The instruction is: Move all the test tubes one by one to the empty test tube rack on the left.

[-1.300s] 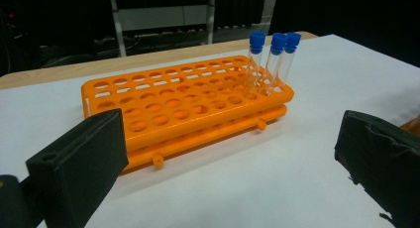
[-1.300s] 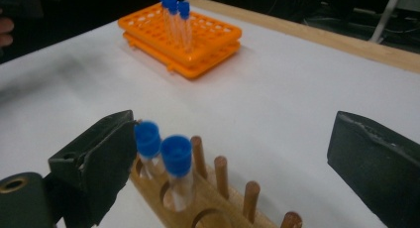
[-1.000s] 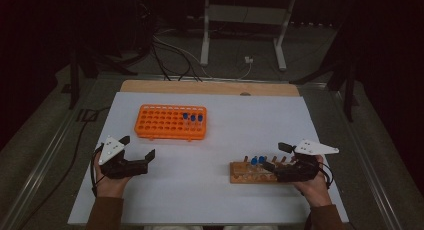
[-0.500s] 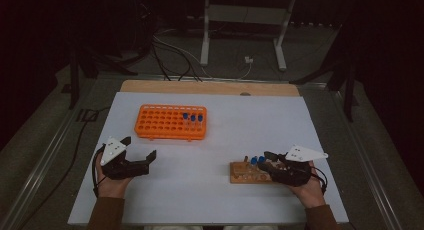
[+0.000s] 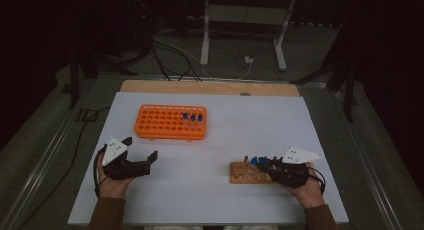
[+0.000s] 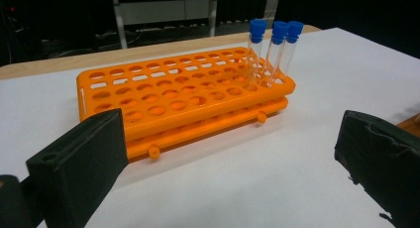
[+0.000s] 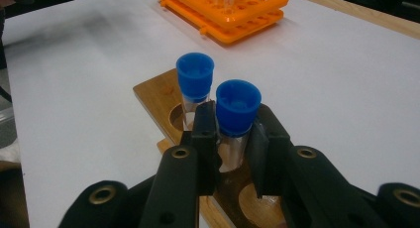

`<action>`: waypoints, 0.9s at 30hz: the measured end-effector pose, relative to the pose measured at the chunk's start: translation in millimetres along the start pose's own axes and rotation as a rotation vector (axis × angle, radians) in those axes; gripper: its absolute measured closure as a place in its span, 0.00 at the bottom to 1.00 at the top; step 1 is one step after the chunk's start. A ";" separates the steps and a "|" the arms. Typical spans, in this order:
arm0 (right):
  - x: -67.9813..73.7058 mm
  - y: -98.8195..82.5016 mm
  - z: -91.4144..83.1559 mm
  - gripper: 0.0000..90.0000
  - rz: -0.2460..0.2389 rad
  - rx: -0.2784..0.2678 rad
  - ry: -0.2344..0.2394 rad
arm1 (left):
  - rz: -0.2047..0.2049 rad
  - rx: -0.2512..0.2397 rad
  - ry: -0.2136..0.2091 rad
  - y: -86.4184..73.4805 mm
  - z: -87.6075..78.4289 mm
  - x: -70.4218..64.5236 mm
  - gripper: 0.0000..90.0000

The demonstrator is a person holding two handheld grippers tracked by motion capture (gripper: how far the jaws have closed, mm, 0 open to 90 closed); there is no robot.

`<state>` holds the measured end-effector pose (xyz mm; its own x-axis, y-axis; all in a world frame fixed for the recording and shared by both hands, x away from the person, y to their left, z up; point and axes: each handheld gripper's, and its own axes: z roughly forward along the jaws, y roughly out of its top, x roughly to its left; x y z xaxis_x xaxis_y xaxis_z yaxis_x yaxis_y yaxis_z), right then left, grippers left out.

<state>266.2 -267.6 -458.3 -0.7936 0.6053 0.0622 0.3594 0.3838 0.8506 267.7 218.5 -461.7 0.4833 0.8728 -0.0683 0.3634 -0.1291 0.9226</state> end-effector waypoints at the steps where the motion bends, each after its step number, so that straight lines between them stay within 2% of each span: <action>1: 0.1 -0.2 -0.2 0.84 -0.001 0.000 0.000 | -0.001 -0.001 -0.001 0.0 -0.1 0.0 0.01; 13: 3.3 -0.8 -3.3 0.85 -0.044 0.010 -0.004 | -0.010 -0.004 -0.001 -0.2 -0.3 0.3 0.01; 18: 2.4 1.6 -3.1 0.86 -0.030 0.007 -0.013 | -0.010 -0.003 -0.002 -0.2 -0.1 0.4 0.01; 27: 0.0 11.5 -11.8 0.86 -0.009 -0.011 -0.001 | -0.011 0.006 -0.002 -1.5 1.9 0.4 0.01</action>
<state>264.6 -271.4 -442.3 -0.7962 0.6025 0.0544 0.3469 0.3811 0.8570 268.9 218.2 -463.9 0.4812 0.8731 -0.0788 0.3733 -0.1227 0.9195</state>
